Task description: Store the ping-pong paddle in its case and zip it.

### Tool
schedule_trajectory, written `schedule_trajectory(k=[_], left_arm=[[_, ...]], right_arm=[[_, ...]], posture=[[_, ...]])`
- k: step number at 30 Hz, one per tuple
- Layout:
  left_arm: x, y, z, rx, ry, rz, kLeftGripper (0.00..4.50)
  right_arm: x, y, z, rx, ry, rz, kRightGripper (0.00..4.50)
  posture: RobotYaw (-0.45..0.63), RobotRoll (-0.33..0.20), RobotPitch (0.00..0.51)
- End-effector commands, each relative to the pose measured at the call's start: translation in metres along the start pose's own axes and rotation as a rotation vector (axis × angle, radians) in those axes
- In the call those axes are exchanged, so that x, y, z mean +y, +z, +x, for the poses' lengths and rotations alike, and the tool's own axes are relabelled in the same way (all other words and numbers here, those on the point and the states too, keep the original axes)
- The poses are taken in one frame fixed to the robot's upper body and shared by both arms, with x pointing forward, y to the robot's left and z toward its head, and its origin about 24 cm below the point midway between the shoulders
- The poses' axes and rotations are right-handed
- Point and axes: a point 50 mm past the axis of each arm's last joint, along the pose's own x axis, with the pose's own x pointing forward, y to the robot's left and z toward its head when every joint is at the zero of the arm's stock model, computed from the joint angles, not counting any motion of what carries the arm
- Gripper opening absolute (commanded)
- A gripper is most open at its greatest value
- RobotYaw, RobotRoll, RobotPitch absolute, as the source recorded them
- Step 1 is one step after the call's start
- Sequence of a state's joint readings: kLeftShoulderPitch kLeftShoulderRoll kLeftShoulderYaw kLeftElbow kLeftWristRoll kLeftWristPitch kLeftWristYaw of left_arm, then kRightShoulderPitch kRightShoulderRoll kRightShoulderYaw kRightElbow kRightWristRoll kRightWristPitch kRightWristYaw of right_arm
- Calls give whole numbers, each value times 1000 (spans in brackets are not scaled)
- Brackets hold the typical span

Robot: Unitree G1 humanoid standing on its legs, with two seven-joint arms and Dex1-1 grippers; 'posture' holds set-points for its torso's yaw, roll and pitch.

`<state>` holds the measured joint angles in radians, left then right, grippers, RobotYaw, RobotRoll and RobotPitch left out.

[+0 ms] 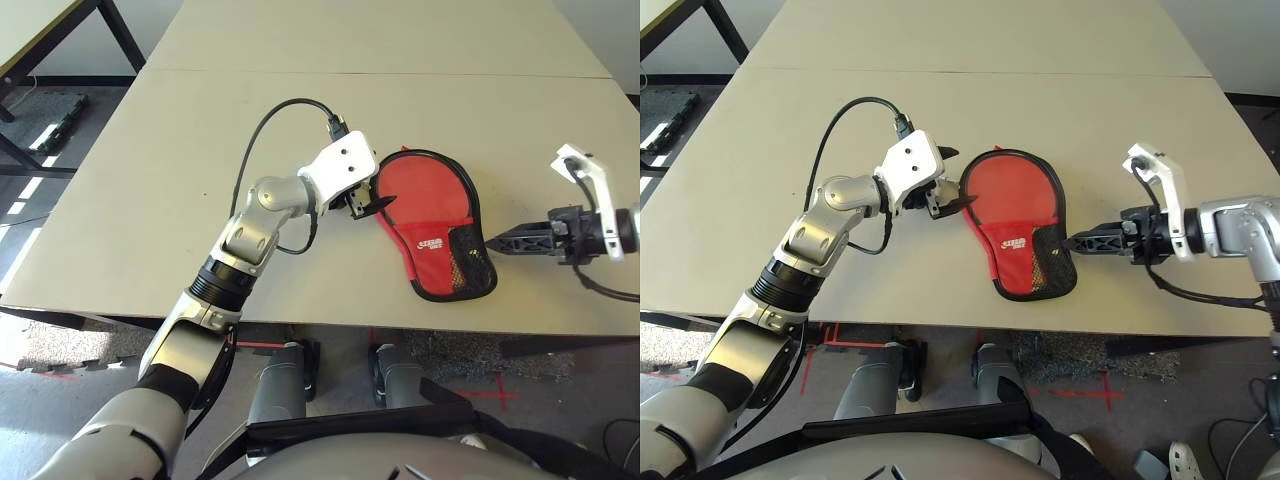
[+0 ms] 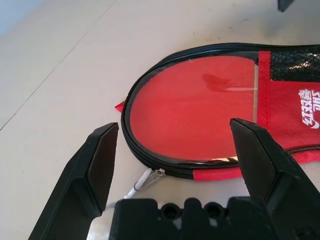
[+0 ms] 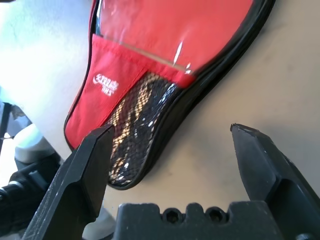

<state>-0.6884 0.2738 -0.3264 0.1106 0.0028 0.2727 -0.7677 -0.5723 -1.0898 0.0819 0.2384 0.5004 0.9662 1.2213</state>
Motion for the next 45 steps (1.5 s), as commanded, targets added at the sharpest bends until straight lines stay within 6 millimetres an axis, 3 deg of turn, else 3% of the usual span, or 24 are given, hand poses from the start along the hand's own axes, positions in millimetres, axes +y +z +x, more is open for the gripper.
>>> schedule_trajectory(k=[1, 4, 8, 14, 18, 28, 36, 45], left_arm=[[-2, 5, 0, 4, -22, 24, 4500], [-1, 5, 0, 7, -21, 27, 4500], [-1, 6, -2, 9, -23, 33, 4500], [0, 5, -10, 33, -2, 32, 4500], [3, 5, -17, 45, 19, 26, 4500], [3, 5, -22, 62, 37, 20, 4500], [11, 7, -29, 72, 54, 30, 4500], [35, -4, -57, 191, 89, 54, 4500]], right_arm=[[-14, 12, -5, -20, -16, -140, 4459], [-25, 26, 0, -65, -20, -250, 4459], [-38, 43, 18, -110, -55, -256, 4459], [-32, 53, 58, -141, 41, -362, 4459], [-29, 50, 74, -121, 72, -420, 4459], [-32, 29, 79, -28, 120, -441, 4459], [-33, 11, 96, 18, 108, -431, 4459], [-30, 1, 109, 37, 122, -429, 4459]], posture=[[7, 0, 168], [14, 0, 170], [36, 0, 175], [66, 0, 179], [85, 0, 179], [117, 0, 179], [113, 0, 178], [119, 0, 179]])
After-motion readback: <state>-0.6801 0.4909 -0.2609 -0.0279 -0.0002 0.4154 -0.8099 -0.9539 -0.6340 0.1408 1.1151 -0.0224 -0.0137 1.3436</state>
